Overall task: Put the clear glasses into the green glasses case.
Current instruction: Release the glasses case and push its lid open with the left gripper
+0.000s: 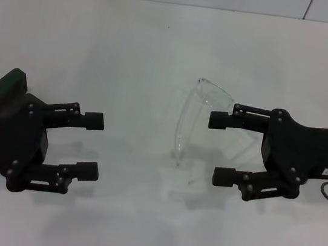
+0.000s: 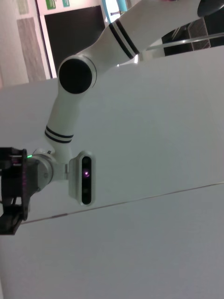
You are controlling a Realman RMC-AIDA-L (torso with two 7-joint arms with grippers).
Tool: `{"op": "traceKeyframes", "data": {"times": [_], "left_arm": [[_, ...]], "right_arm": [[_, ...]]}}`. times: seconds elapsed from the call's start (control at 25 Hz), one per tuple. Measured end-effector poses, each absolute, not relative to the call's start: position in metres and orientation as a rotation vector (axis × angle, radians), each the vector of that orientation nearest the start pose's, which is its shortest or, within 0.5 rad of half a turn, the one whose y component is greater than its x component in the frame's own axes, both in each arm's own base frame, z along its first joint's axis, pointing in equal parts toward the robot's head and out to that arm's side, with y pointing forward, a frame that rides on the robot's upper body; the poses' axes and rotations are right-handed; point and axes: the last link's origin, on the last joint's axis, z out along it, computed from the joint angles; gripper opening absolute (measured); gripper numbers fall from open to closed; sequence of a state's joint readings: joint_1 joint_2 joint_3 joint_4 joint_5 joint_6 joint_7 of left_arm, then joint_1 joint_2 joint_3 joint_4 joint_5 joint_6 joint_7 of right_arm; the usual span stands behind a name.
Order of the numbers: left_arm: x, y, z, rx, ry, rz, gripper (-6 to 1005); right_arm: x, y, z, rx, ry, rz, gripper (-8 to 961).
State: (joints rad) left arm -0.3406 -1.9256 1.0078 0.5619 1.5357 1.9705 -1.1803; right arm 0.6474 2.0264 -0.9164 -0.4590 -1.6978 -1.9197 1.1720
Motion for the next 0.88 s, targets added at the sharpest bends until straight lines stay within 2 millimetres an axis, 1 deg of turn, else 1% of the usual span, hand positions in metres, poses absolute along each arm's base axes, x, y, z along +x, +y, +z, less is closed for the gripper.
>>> {"op": "traceKeyframes", "data": {"times": [0.44,0.6,0.72,0.8,0.88], "left_arm": [[-0.268,0.25,0.046,-2.834,-0.331,-1.213,784],[-0.268,0.252,0.048,-2.809,-0.327,-1.225,783],[-0.266,0.256,0.057,-2.719,-0.308,-1.287,783],[-0.262,0.262,0.07,-2.627,-0.302,-1.35,783],[-0.256,0.272,0.088,-2.519,-0.318,-1.424,782]], "right_arm": [[0.194,0.303,-0.005,-3.0,0.165,1.247,859],[0.193,0.306,-0.003,-2.982,0.154,1.24,859],[0.196,0.313,-0.005,-2.941,0.164,1.199,860],[0.2,0.319,-0.008,-2.91,0.193,1.144,860],[0.203,0.325,-0.011,-2.887,0.218,1.095,860]]}}
